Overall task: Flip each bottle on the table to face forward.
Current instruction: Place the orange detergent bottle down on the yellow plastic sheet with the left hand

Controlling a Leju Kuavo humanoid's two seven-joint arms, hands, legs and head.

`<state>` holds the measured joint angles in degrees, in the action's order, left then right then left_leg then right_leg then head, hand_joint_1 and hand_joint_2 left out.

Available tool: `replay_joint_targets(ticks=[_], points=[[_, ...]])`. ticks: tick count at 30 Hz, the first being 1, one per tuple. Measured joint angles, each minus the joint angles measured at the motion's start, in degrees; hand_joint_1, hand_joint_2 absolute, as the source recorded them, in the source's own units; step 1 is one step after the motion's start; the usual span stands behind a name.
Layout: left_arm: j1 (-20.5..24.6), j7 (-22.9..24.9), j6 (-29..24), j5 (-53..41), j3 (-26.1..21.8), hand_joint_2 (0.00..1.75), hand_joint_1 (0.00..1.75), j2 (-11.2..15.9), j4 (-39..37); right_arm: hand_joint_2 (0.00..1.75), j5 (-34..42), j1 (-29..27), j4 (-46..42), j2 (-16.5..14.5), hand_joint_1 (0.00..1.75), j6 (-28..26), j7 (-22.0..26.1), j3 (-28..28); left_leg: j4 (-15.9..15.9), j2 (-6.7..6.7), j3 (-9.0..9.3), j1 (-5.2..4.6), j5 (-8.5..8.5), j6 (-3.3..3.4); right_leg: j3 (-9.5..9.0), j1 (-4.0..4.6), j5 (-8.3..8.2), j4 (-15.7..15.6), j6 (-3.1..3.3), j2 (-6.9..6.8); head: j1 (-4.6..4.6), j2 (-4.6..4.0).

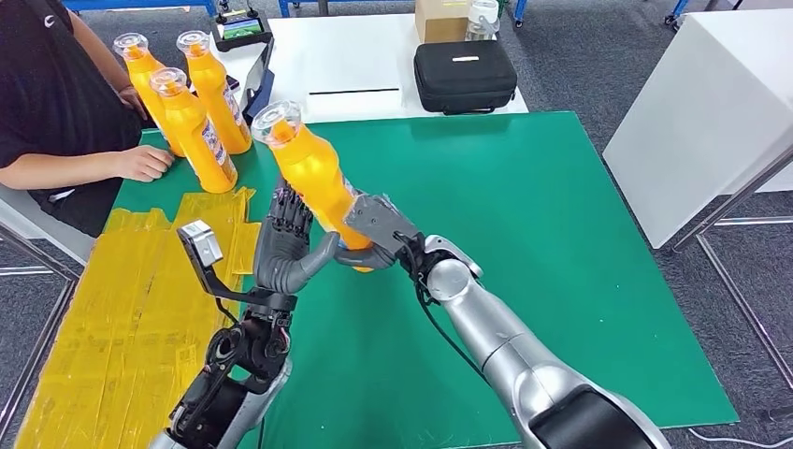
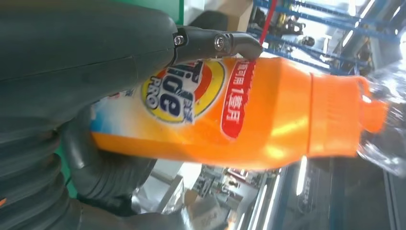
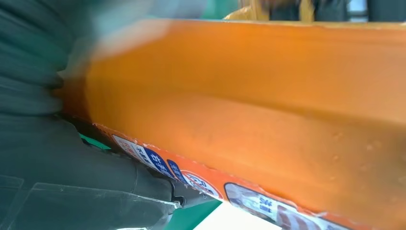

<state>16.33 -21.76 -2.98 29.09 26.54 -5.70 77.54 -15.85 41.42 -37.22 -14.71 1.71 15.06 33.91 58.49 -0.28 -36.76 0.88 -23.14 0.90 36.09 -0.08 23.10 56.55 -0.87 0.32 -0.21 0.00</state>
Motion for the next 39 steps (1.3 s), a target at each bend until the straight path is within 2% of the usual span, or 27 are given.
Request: replay_joint_targets(ticks=[10,14,19,34,37,39], points=[[-1.9,-0.5,-4.3,-1.6,-3.5,1.75,0.0,1.5,2.5,1.75,-4.4,0.9,1.7,-1.6,1.75,-2.6,-0.1,4.7,0.0,0.06,-0.05,-0.02,0.0,0.0,0.1,0.0,0.0,0.0,0.01,0.05,-0.01,0.0],[-1.6,-0.3,-5.3,-1.7,-6.0,1.75,0.0,1.9,3.8,1.75,-5.9,-1.1,1.8,-2.5,1.75,-3.2,-0.2,8.2,0.0,0.06,-0.07,0.03,0.0,-0.01,0.15,0.02,0.01,0.0,0.01,0.04,-0.1,0.0],[-2.9,-1.0,-5.9,-2.6,-8.8,1.75,0.0,2.4,5.4,1.75,-6.0,-2.7,1.0,-2.6,1.75,-3.6,-0.8,9.7,0.0,0.07,-0.13,0.02,0.02,-0.04,0.19,0.01,0.02,0.0,0.03,0.07,-0.18,0.0],[-7.2,-1.2,-4.5,-2.7,-10.0,1.75,0.0,3.2,7.9,1.75,-6.8,-7.4,-5.4,0.2,1.75,-4.5,-2.3,11.7,0.0,0.06,-0.14,0.0,0.01,-0.03,0.2,0.0,0.01,0.0,0.03,0.06,-0.17,0.0],[-7.2,0.1,-2.4,-1.2,-10.0,1.75,0.0,3.3,7.9,1.75,-7.3,-7.7,-6.3,0.5,1.75,-4.9,-2.7,11.8,0.0,0.06,-0.13,0.0,0.01,-0.04,0.2,0.0,0.01,0.0,0.03,0.06,-0.17,0.0],[-7.3,2.3,1.1,2.8,-9.9,1.75,0.0,3.4,7.9,1.75,-8.2,-7.7,-6.8,0.7,1.75,-5.4,-3.3,11.8,0.0,0.06,-0.13,0.0,0.01,-0.04,0.2,0.0,0.01,0.0,0.03,0.06,-0.16,0.0]])
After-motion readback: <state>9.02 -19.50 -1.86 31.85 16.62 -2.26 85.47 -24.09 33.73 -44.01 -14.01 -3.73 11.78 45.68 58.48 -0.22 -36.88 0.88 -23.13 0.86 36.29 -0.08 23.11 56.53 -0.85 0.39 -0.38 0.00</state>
